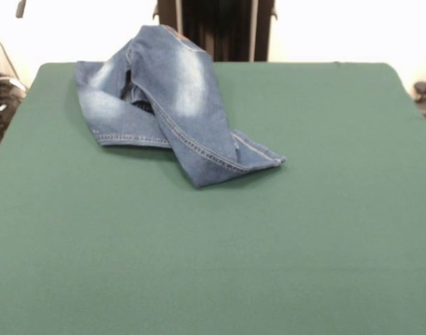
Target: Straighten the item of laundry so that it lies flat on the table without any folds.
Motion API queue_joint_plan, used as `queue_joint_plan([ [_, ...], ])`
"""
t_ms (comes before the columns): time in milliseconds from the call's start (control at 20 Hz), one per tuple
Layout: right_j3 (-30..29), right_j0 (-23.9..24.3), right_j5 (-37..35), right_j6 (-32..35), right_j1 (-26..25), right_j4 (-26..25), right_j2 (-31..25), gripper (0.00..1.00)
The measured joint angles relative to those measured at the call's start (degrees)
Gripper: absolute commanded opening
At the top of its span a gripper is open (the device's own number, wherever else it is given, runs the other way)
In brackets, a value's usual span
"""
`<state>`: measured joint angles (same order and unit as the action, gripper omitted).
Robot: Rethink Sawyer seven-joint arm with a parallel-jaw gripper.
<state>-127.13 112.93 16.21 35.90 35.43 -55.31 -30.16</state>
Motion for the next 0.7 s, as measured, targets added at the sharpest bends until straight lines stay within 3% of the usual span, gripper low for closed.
queue_joint_plan([
  [200,-1.14,6.7,-4.06,0.0,-0.14,0.07,-5.74,1.0],
  [350,-1.51,8.9,-6.01,0.0,0.32,-0.01,-6.54,1.0],
  [500,-1.68,8.18,-5.93,0.0,0.78,-0.04,-6.13,1.0],
  [700,-2.24,3.2,-3.48,0.0,2.05,-0.02,-4.43,1.0],
])
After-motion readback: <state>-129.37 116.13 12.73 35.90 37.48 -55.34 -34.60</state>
